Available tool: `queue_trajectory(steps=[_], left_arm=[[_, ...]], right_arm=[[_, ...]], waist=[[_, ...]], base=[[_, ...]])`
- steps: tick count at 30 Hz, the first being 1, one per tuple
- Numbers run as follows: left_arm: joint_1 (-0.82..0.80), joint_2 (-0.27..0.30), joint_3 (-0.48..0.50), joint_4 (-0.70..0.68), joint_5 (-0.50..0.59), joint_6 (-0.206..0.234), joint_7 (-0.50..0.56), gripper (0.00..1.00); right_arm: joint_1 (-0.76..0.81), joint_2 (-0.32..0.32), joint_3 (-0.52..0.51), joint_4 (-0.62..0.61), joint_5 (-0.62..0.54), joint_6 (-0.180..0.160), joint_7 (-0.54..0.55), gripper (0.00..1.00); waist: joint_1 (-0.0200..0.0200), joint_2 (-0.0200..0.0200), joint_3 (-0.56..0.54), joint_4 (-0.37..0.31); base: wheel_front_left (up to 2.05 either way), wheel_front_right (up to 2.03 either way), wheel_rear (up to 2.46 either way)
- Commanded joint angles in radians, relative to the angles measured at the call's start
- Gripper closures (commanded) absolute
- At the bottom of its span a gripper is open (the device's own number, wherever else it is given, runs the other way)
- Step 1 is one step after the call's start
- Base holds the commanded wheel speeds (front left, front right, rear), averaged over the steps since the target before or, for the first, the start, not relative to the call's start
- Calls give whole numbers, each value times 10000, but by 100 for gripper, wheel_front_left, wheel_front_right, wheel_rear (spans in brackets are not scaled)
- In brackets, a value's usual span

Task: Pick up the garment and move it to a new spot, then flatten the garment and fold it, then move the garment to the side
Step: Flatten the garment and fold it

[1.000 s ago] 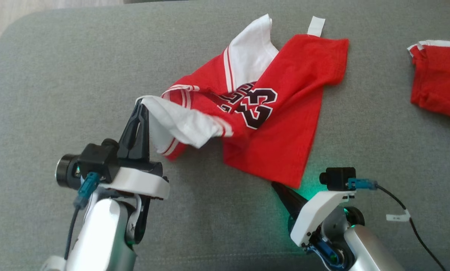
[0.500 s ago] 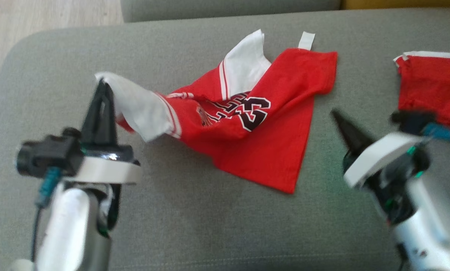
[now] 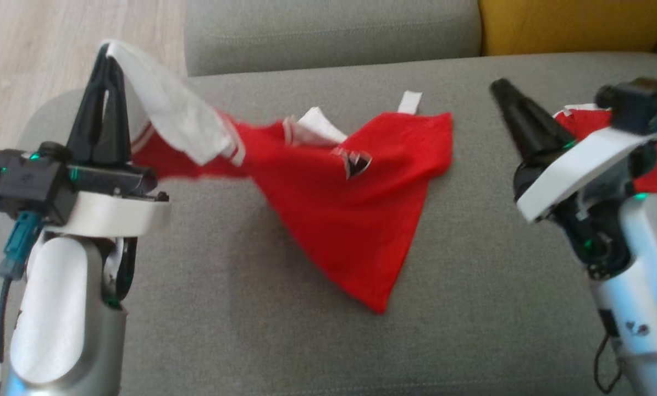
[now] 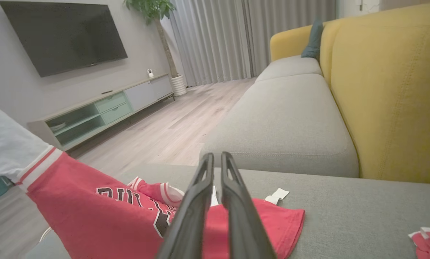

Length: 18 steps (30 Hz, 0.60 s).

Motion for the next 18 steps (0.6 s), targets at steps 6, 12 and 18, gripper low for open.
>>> queue_trajectory(steps=[6,12,18], left_arm=[[-265,348,118,431,-27,-104,-41,100],[13,384,181,1207,-202,-57,-42,100],[782,511,269,2285,-352,-139,-46,100]], right_arm=[[584,126,153,-222,-545,-7,-732,0],[1309,644,-407,19,-940,-7,-1307,0],[1974,1243,-811,127,-1271,-7,-1750,0]], waist=[[0,0,-84,-78],[0,0,107,-121],[0,0,268,-68]], base=[[0,0,0],[0,0,0],[0,0,0]])
